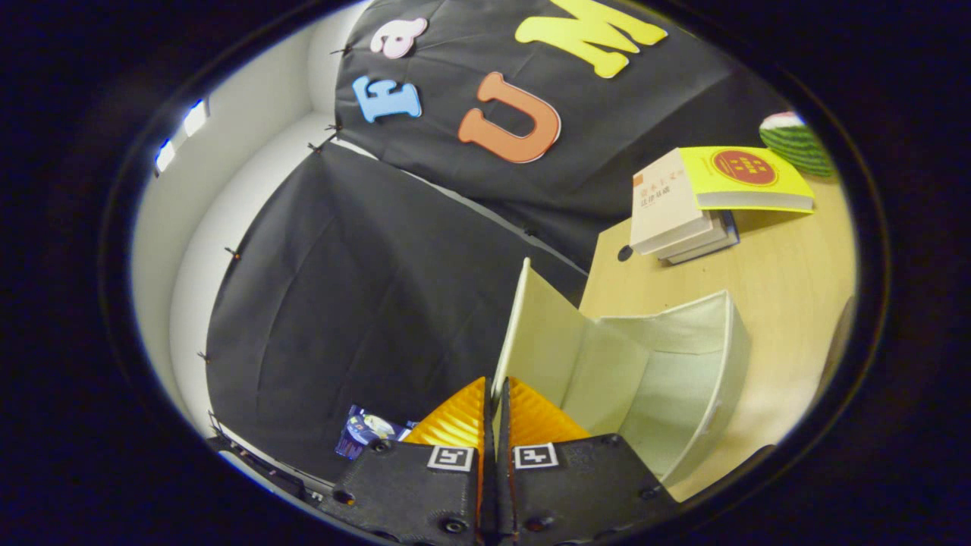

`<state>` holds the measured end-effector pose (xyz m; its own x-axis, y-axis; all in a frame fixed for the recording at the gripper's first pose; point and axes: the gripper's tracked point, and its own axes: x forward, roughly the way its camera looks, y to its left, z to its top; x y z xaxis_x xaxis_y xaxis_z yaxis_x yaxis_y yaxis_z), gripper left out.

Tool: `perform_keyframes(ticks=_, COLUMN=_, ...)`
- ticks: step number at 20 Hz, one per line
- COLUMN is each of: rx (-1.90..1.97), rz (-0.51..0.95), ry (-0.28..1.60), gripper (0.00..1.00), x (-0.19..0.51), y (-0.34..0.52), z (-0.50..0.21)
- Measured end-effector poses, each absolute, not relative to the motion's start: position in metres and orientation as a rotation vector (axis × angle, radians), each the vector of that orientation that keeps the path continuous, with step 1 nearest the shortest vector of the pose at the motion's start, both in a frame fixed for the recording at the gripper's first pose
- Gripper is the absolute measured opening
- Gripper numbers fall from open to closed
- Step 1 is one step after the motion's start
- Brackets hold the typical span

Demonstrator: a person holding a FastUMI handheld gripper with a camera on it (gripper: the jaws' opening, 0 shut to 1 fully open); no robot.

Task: Open the storage box then place both shoes into the box .Put the left shoe in first, then the right shoe, with the right side of both shoes facing outward in a uniform manner.

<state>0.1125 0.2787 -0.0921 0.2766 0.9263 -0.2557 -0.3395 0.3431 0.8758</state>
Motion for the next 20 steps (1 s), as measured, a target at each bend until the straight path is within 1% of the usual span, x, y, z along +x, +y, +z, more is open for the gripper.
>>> perform_keyframes(ticks=7, rx=0.776, rz=1.001, ry=0.899, gripper=0.11, x=0.11, y=0.334, z=-0.082)
perform_keyframes(ticks=10, rx=0.755, rz=0.994, ry=0.894, gripper=0.15, x=0.108, y=0.358, z=-0.086)
perform_keyframes(ticks=11, rx=0.747, rz=1.011, ry=0.9, gripper=0.24, x=0.099, y=0.363, z=-0.088)
perform_keyframes(ticks=13, rx=0.7, rz=1.016, ry=0.93, gripper=0.51, x=0.087, y=0.371, z=-0.096)
perform_keyframes(ticks=16, rx=0.52, rz=1.051, ry=0.853, gripper=0.81, x=0.078, y=0.369, z=-0.102)
perform_keyframes(ticks=18, rx=0.446, rz=1.025, ry=0.833, gripper=1.0, x=0.071, y=0.366, z=-0.106)
perform_keyframes(ticks=20, rx=0.465, rz=1.005, ry=0.851, gripper=1.0, x=0.063, y=0.36, z=-0.105)
